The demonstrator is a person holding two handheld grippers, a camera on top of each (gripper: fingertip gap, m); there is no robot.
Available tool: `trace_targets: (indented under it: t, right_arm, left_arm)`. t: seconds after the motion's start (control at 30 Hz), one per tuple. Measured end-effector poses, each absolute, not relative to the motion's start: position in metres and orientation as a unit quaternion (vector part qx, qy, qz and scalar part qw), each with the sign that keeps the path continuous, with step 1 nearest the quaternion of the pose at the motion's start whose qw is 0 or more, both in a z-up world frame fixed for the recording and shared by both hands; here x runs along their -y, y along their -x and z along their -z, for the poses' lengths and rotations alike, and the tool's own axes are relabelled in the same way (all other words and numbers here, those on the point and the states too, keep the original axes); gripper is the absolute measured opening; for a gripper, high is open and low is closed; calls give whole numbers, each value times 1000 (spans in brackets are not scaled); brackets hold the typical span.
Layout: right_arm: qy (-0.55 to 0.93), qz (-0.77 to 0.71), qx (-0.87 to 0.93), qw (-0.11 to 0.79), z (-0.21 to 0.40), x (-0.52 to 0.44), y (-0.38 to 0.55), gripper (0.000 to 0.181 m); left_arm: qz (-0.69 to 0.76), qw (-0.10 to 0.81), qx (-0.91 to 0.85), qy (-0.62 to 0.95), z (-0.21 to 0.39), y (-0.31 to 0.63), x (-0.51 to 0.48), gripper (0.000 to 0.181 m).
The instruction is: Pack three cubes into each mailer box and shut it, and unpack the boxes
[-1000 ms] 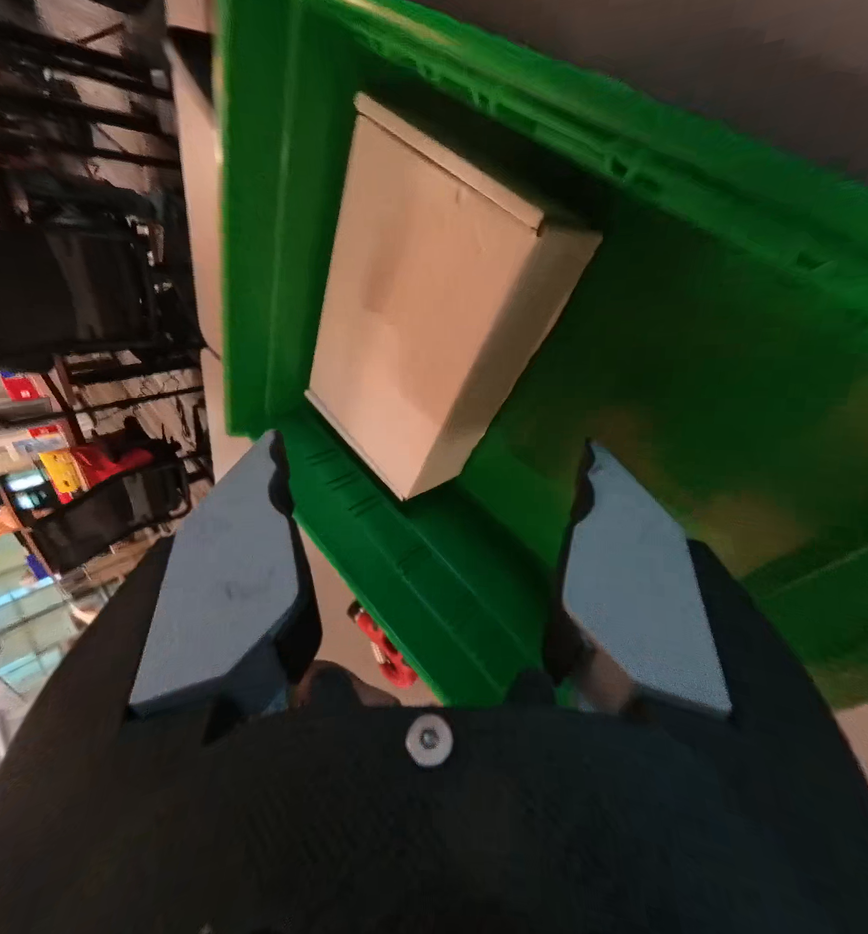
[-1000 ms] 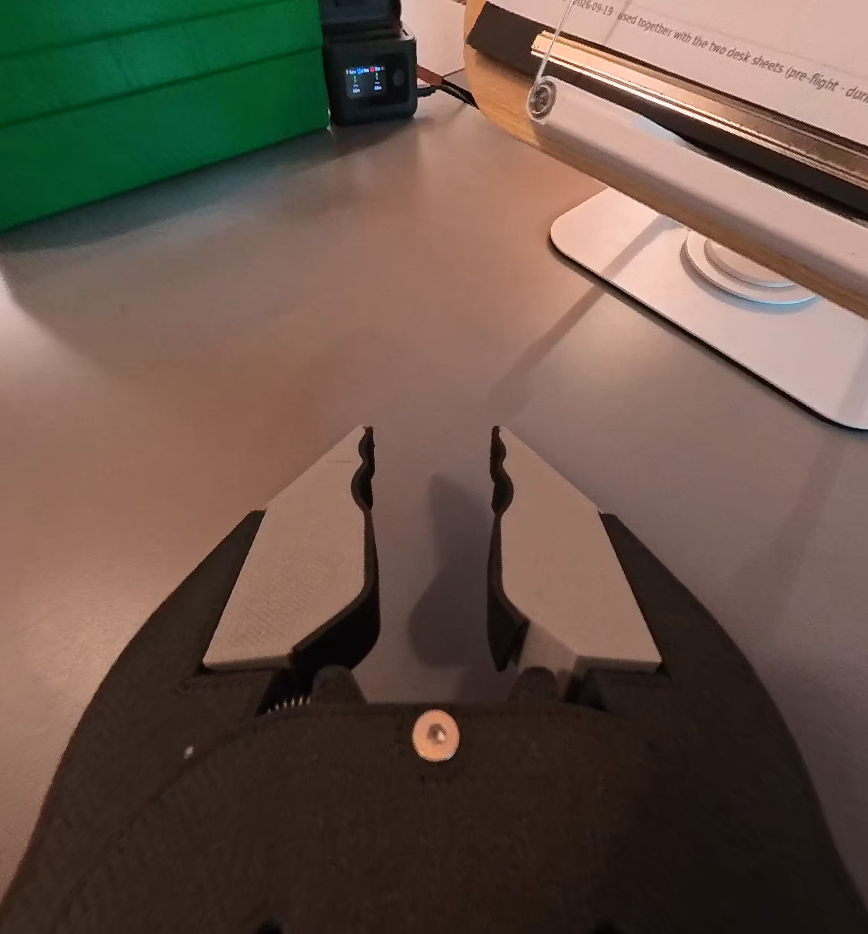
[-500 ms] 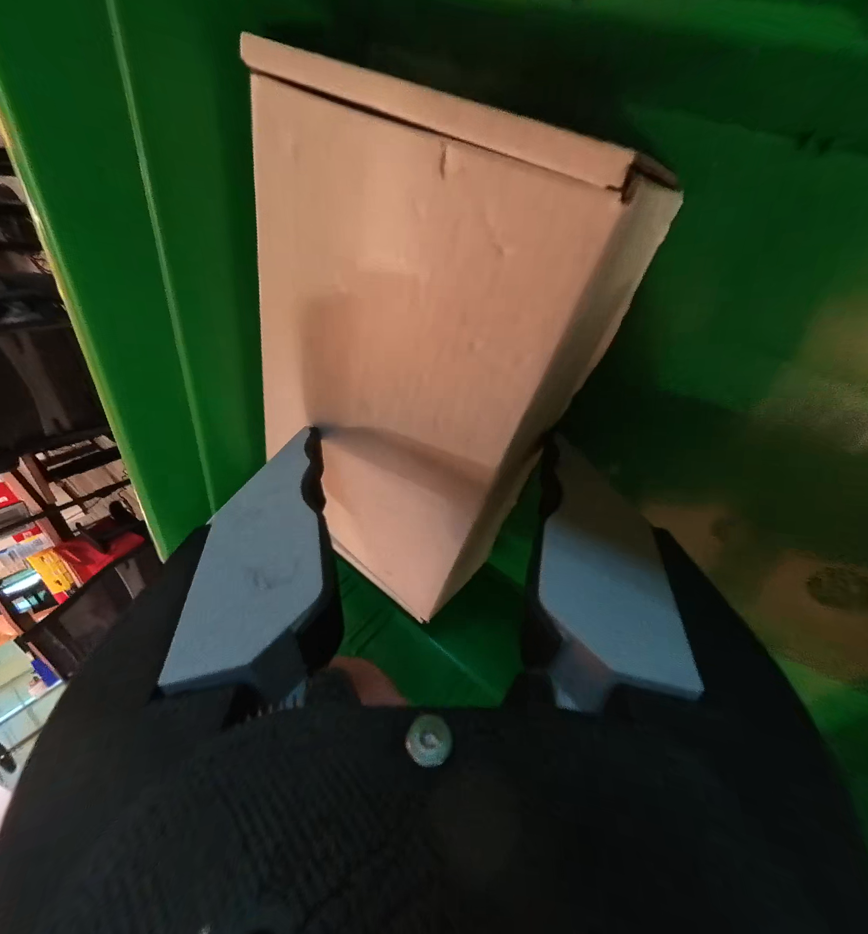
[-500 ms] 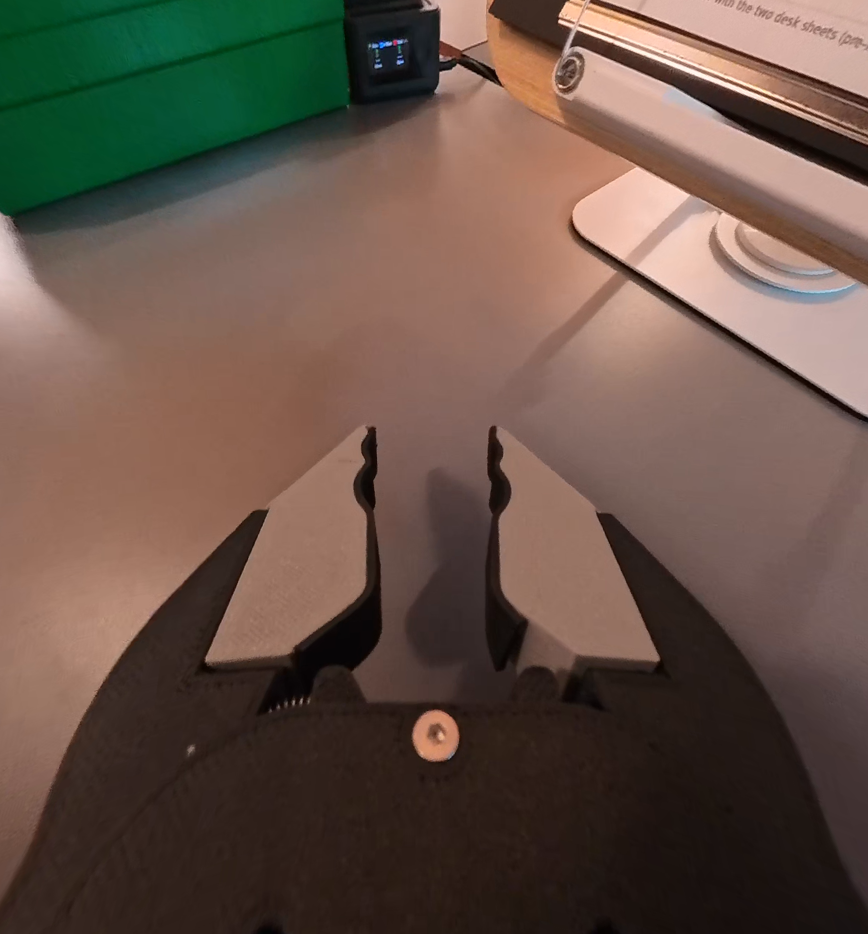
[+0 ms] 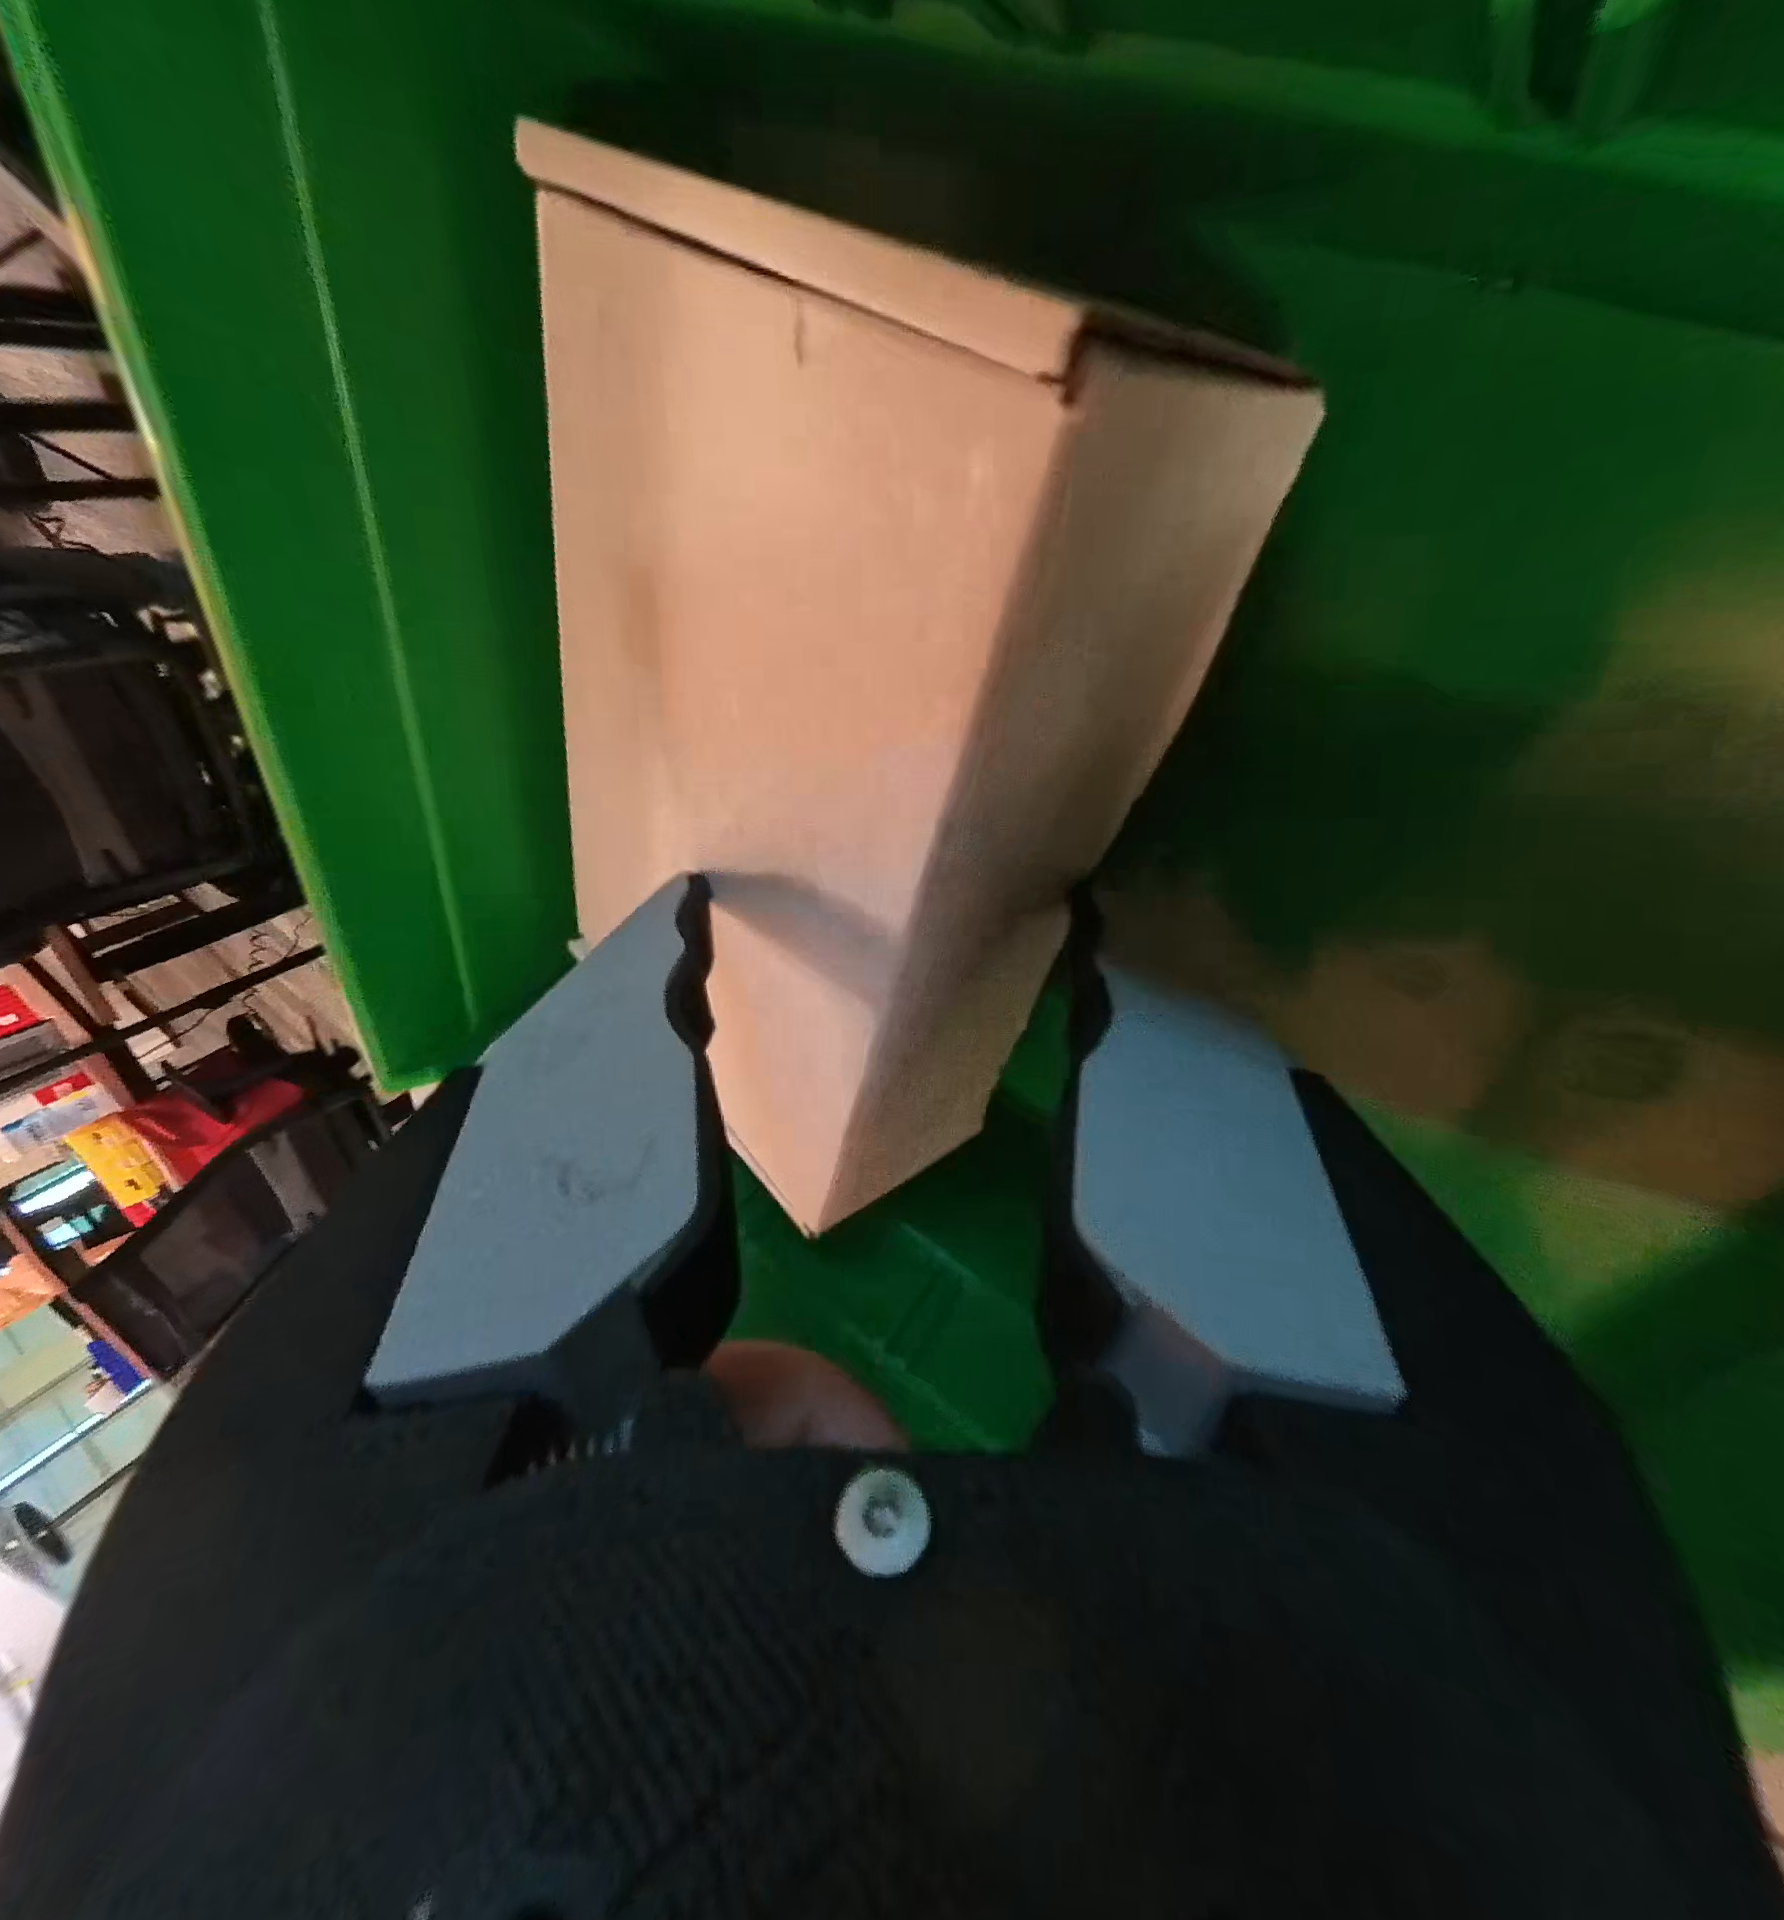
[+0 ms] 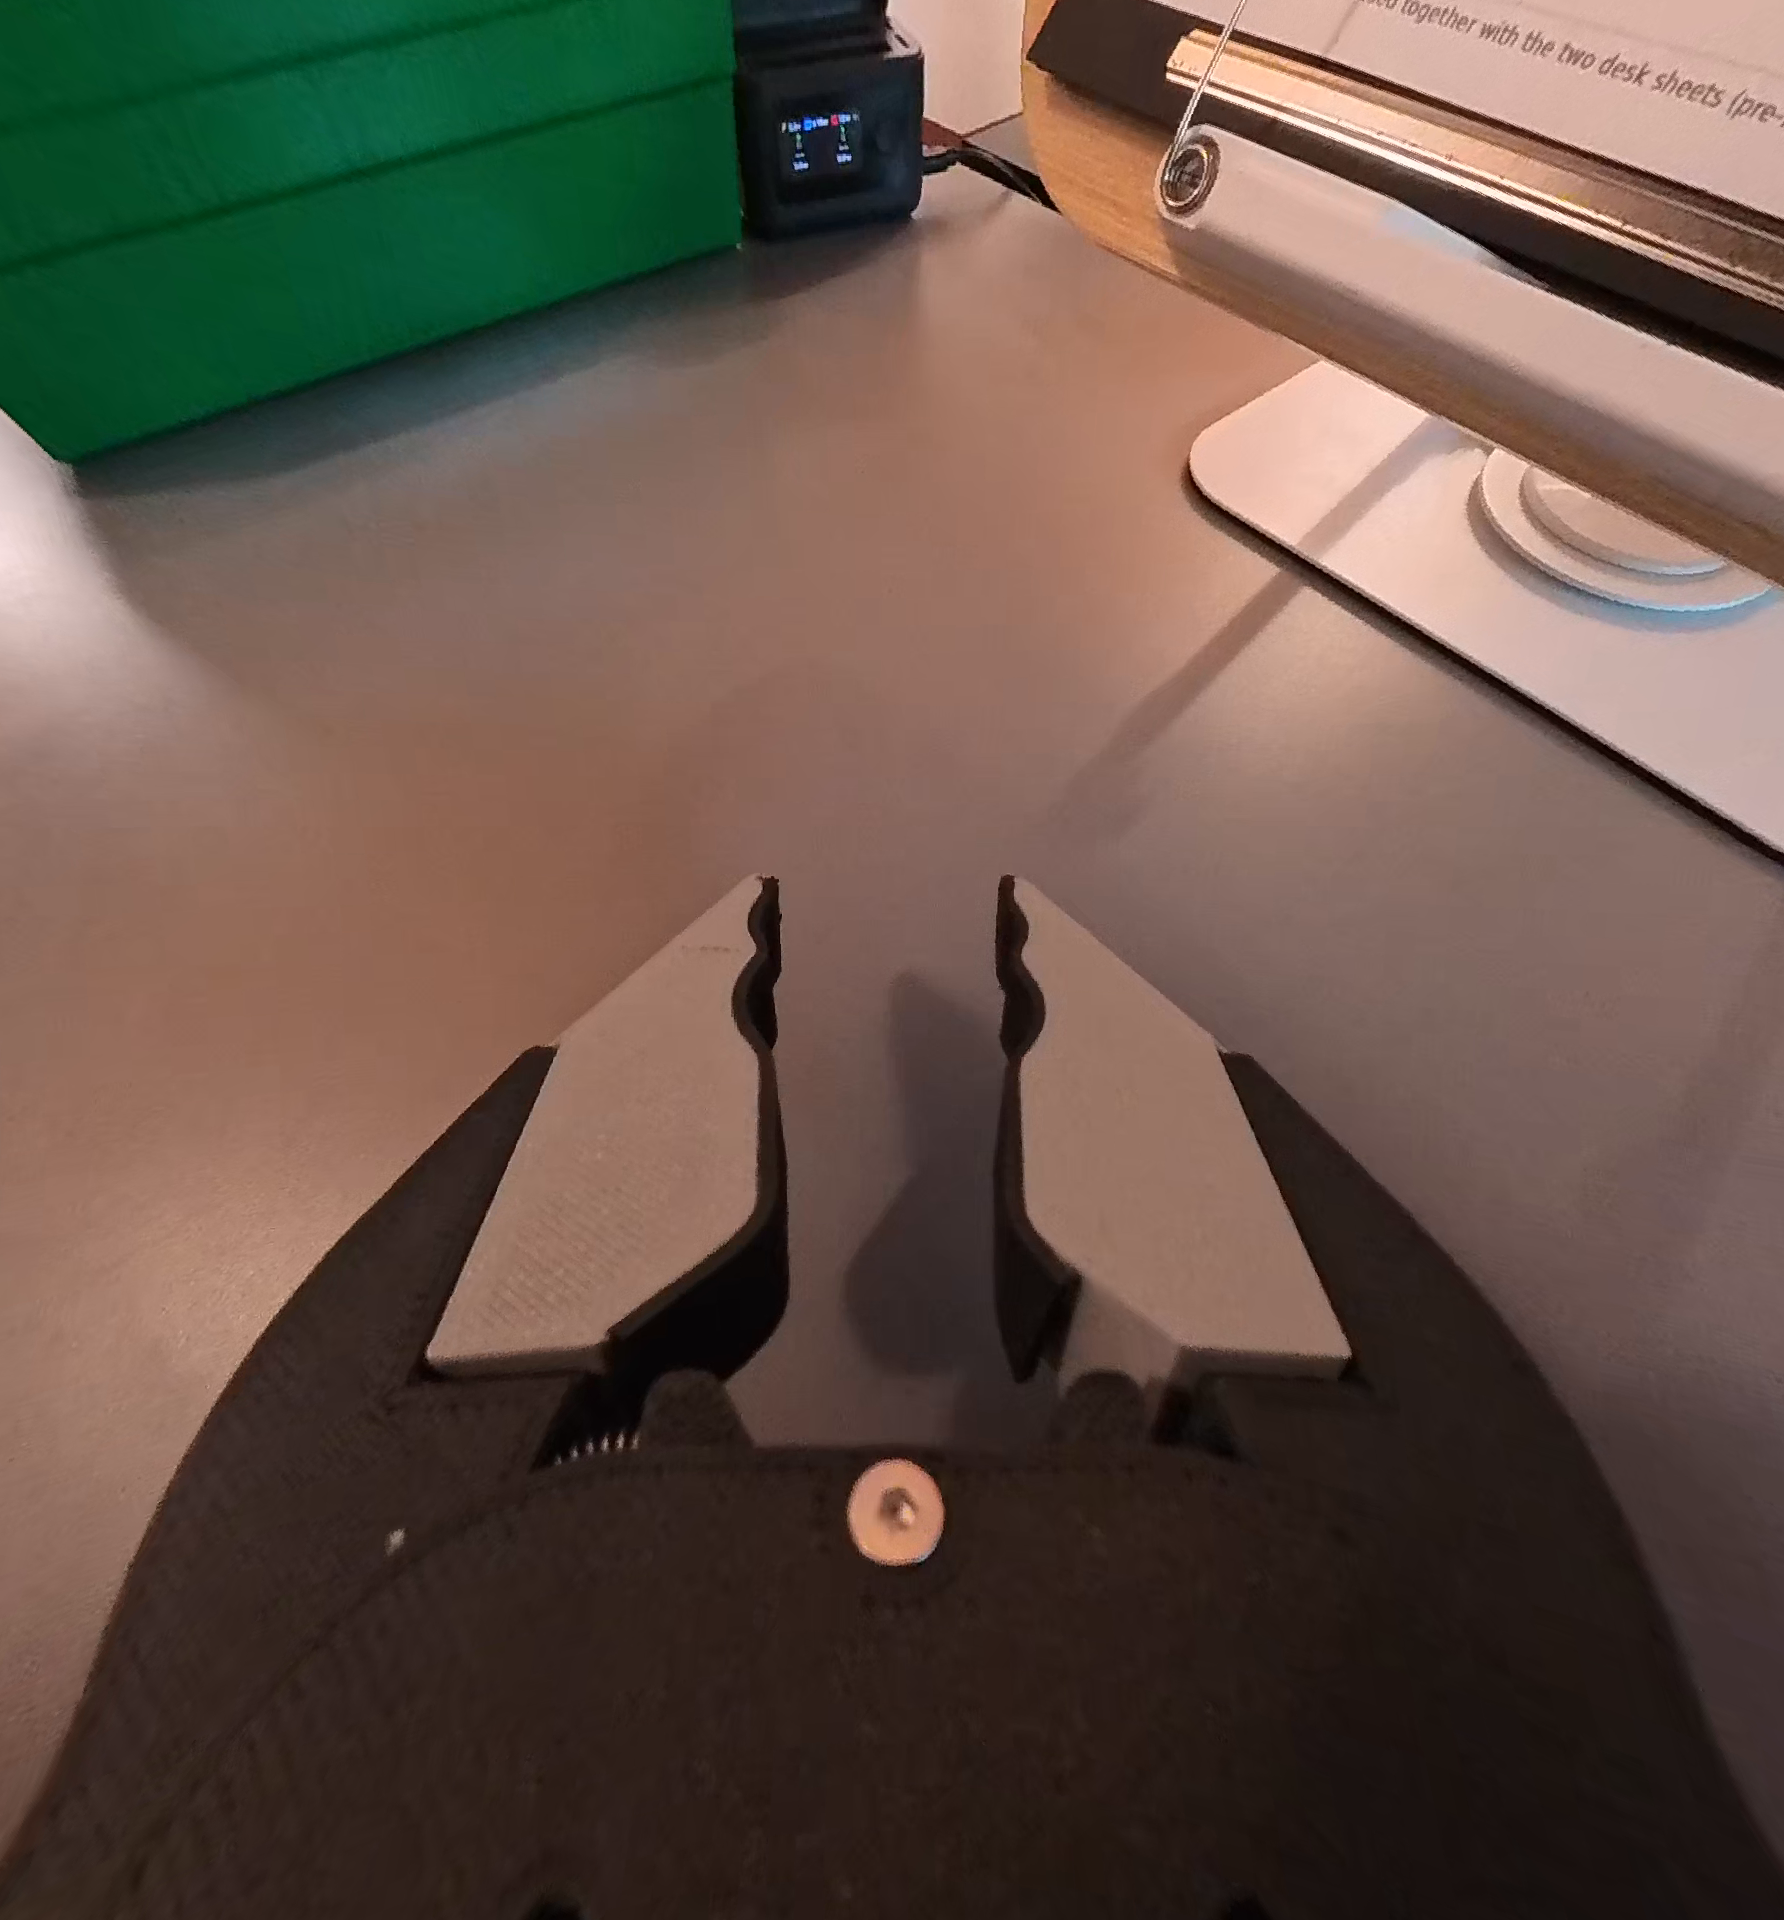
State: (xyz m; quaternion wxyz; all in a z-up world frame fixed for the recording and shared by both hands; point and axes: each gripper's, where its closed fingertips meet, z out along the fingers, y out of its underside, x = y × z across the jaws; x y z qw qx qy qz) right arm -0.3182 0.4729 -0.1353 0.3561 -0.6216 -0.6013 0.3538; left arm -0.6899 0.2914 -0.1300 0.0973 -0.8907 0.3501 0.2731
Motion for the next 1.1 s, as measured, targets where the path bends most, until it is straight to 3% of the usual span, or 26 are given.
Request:
trace_targets:
  t: [0.2, 1.1]
  right_arm:
    - [619, -351, 605, 357, 136, -471, 318, 38]
    - [627, -362, 585, 367, 131, -473, 311, 36]
  left_arm:
    - [-306, 75, -366, 876, 126, 685, -280, 67]
    - [-426, 140, -351, 822, 35, 649, -239, 61]
